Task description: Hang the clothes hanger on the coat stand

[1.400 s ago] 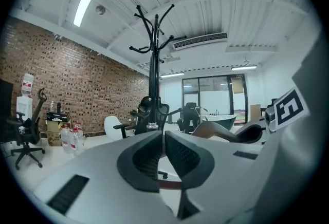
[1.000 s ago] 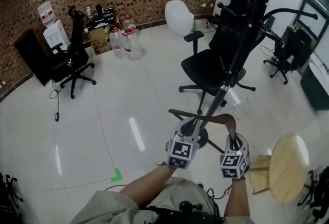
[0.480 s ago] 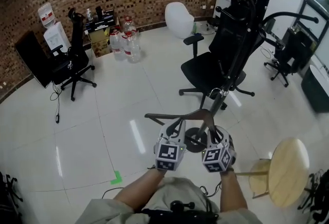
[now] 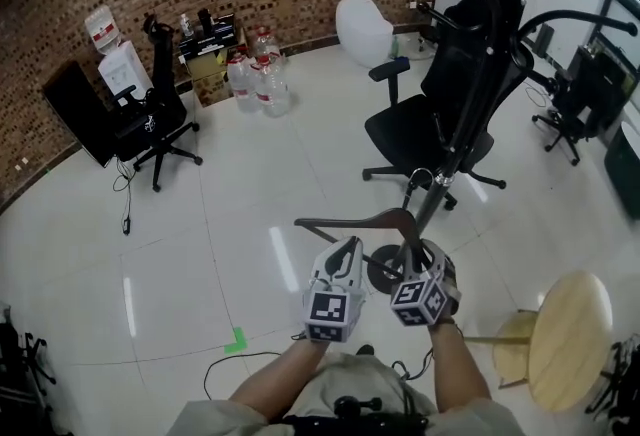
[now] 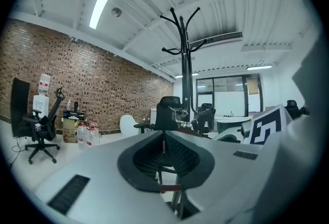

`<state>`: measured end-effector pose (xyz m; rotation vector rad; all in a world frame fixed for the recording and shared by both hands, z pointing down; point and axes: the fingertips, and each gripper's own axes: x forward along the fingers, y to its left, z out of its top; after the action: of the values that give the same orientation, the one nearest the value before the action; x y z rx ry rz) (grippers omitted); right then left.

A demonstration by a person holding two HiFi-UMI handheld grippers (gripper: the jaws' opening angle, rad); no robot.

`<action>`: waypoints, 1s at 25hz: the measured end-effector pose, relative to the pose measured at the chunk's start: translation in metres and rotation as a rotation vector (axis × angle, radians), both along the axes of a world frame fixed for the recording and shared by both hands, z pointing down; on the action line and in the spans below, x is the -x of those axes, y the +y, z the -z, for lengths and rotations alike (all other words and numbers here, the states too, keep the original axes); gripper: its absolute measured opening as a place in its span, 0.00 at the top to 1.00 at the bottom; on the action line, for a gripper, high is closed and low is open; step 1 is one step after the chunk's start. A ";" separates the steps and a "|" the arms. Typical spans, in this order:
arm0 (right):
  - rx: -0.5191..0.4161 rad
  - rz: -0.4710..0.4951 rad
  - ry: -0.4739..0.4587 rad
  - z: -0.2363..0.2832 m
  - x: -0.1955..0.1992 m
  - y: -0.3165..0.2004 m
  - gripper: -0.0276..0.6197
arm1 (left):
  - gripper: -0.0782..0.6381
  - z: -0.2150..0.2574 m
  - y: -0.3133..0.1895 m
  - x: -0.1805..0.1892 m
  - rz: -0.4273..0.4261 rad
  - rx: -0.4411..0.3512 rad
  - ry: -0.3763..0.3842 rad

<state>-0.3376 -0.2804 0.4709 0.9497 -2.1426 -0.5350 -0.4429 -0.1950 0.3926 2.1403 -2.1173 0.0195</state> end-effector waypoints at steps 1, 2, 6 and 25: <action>0.003 -0.011 0.014 -0.005 0.004 -0.004 0.85 | 0.88 -0.007 -0.003 0.005 -0.013 0.019 0.006; 0.005 -0.023 0.025 -0.011 0.009 -0.008 0.85 | 0.88 -0.014 -0.006 0.010 -0.027 0.034 0.013; 0.017 -0.089 0.044 -0.025 0.029 -0.035 0.85 | 0.88 -0.019 -0.026 0.032 -0.081 0.040 0.019; 0.176 -0.332 0.071 -0.098 0.019 -0.180 0.94 | 0.88 -0.026 -0.115 0.053 -0.200 0.117 -0.028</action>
<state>-0.3571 -0.4603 0.5686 1.1371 -1.8813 -0.2089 -0.4958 -0.3100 0.4187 2.2836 -1.8574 0.1895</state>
